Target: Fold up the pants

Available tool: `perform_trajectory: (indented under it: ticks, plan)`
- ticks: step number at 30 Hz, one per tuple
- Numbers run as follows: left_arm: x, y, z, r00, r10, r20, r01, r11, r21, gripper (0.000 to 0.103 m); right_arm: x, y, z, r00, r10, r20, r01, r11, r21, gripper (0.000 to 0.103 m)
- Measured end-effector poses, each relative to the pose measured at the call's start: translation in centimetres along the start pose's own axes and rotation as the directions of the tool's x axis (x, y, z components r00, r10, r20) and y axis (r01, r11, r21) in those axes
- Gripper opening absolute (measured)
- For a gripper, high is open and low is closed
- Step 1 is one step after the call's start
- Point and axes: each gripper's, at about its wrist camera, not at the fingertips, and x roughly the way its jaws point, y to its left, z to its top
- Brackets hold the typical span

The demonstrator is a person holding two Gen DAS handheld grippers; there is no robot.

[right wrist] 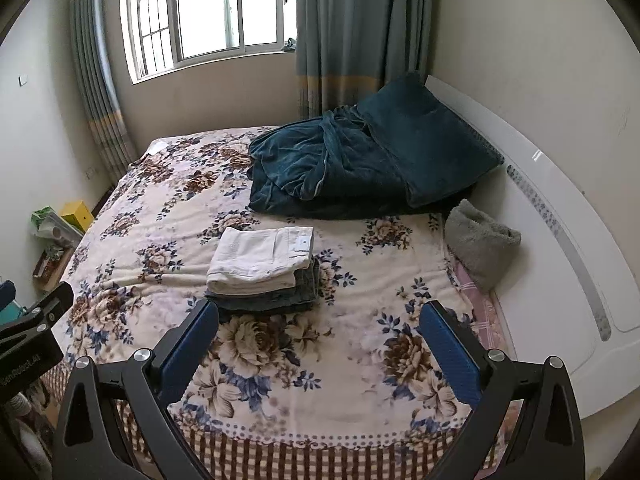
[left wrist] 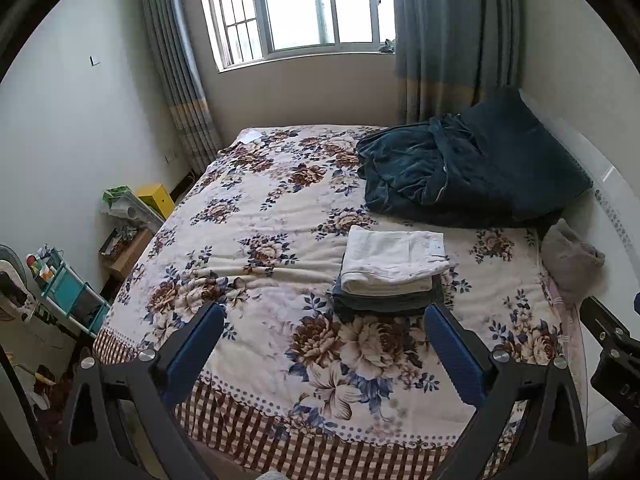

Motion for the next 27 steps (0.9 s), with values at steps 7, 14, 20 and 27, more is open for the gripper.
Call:
perform_trajectory:
  ticks: [7, 14, 20, 27]
  plan:
    - [-0.2, 0.0, 0.0, 1.000, 0.011, 0.019, -0.011, 1.000, 0.004, 0.103, 0.4, 0.4, 0.2, 1.000, 0.021, 0.012, -0.021, 1.000, 0.004, 0.102]
    - [-0.4, -0.1, 0.0, 1.000, 0.020, 0.022, -0.020, 1.000, 0.007, 0.103, 0.5, 0.7, 0.0, 0.999, 0.032, 0.007, -0.032, 0.999, 0.009, 0.103]
    - [-0.8, -0.3, 0.1, 0.999, 0.020, 0.035, -0.020, 1.000, 0.015, 0.103, 0.1, 0.9, -0.7, 0.999, 0.039, 0.011, -0.039, 0.999, 0.005, 0.103]
    - [-1.1, -0.5, 0.1, 0.999, 0.012, 0.039, -0.013, 1.000, 0.015, 0.103, -0.1, 0.9, -1.0, 0.999, 0.038, 0.011, -0.038, 0.999, 0.002, 0.103]
